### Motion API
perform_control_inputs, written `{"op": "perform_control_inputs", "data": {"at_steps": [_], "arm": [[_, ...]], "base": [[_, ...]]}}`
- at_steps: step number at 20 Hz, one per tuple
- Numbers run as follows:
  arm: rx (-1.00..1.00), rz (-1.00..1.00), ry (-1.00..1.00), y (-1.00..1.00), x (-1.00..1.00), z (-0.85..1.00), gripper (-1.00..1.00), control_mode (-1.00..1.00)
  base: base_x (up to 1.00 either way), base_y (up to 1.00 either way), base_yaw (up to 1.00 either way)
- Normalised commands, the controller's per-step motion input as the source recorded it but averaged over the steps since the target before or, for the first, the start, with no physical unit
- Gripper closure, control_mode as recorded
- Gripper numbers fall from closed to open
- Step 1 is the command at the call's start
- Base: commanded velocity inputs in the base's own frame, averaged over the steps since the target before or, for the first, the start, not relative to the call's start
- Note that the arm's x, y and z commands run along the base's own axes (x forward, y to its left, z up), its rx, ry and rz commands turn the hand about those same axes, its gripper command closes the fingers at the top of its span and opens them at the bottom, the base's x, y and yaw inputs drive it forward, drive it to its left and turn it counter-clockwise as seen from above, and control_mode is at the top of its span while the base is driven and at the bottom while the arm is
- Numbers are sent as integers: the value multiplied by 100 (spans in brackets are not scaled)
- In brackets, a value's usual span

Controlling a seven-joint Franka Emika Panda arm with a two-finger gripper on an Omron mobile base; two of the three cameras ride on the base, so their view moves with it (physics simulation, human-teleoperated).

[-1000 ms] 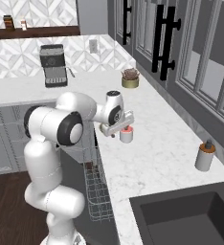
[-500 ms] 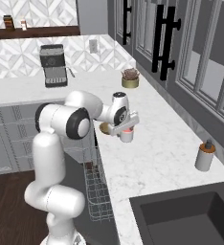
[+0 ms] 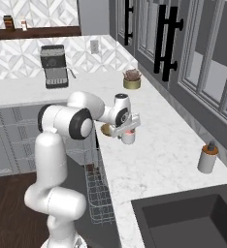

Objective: Pick up the cup and bowl from the counter, place them in the dishwasher, and close the dishwasher door.

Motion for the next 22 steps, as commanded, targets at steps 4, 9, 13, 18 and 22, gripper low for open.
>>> {"op": "perform_control_inputs", "data": {"at_steps": [4,9,13,18,22], "arm": [[0,-9,0,62,0,-24,100,-100],[0,-8,0,36,0,-21,100,-100],[0,-9,-6,5,-1,-4,100,-100],[-1,-10,-14,15,-20,7,100,-100],[0,-11,-15,45,-69,26,100,-100]], "base": [[0,0,0],[0,0,0],[0,0,0],[0,0,0],[0,0,0]]}}
